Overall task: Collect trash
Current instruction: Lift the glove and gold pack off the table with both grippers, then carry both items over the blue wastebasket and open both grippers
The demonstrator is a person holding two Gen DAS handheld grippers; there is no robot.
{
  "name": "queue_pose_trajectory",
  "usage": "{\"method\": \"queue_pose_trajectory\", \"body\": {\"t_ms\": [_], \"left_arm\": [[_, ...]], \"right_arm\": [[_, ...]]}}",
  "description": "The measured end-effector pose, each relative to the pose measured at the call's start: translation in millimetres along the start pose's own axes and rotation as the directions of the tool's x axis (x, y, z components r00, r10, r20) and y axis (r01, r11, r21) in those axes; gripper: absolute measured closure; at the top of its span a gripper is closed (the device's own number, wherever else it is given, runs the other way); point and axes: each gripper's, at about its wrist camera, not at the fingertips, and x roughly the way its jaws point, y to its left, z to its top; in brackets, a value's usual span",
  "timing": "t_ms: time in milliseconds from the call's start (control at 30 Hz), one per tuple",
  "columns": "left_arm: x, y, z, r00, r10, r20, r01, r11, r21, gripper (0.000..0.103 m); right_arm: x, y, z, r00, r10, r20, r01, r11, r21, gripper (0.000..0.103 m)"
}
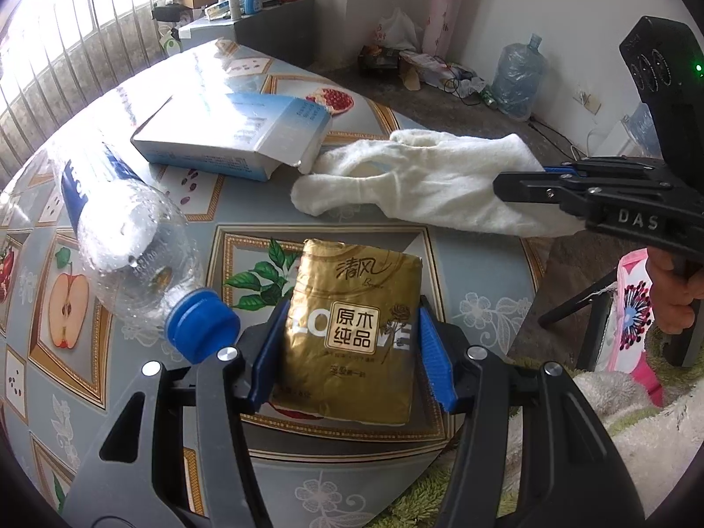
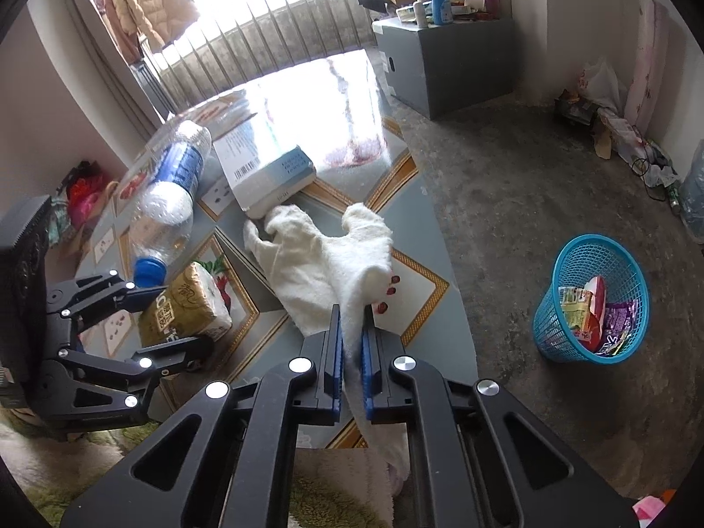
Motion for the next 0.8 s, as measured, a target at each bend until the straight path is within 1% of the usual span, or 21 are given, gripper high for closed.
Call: {"method": "queue_pose_trajectory", "body": {"t_ms": [200,267,333,400,467,600,667,700,767,800], "left_arm": [[-16.5,3.6,9.2,0.999,-0.019,0.05,0.02,1.0,-0.017,0.051],[-25.6,5.0,19.2,0.996,-0.03,0.082,0.032,0.999,-0.021,0.051],[-33.1,6.8,32.2,0.992,-0.054,0.112,0.057,0.998,-0.03,0.051],[-40.1,6.3,52.0,0.985,-0.089,0.146,0.096,0.995,-0.042,0.051],[-43.3,4.2,71.2,0.978,-0.124,0.165,0.135,0.989,-0.056,0.051],[-40.6,-12.9,120.6,0.96,-0.205,0.192,0.218,0.975,-0.049,0.05],[-28.5,-29.1,151.6,0.948,-0.268,0.174,0.28,0.959,-0.043,0.05],[-17.3,-39.7,169.7,0.939,-0.311,0.149,0.32,0.946,-0.042,0.05],[6.0,-58.1,194.4,0.929,-0.359,0.095,0.364,0.93,-0.046,0.05],[16.7,-66.9,203.3,0.926,-0.37,0.072,0.374,0.926,-0.046,0.05]], "right_arm": [[-27.8,-8.8,10.0,0.996,0.051,0.071,-0.055,0.998,0.044,0.096],[-42.9,-17.0,15.2,0.992,0.06,0.113,-0.069,0.995,0.073,0.096],[-60.7,-29.9,21.4,0.986,0.047,0.162,-0.065,0.992,0.106,0.096],[-81.5,-46.8,27.3,0.976,-0.001,0.219,-0.032,0.989,0.145,0.096],[-103.1,-67.7,31.7,0.959,-0.067,0.274,0.014,0.981,0.192,0.096],[-134.0,-107.9,32.6,0.923,-0.19,0.335,0.093,0.954,0.286,0.096],[-141.8,-130.6,31.9,0.907,-0.248,0.34,0.13,0.933,0.335,0.096],[-143.9,-142.3,31.2,0.901,-0.268,0.341,0.139,0.923,0.357,0.096],[-142.8,-165.8,29.5,0.895,-0.301,0.329,0.154,0.901,0.405,0.096],[-139.7,-176.8,28.3,0.893,-0.32,0.315,0.167,0.888,0.429,0.096]]}}
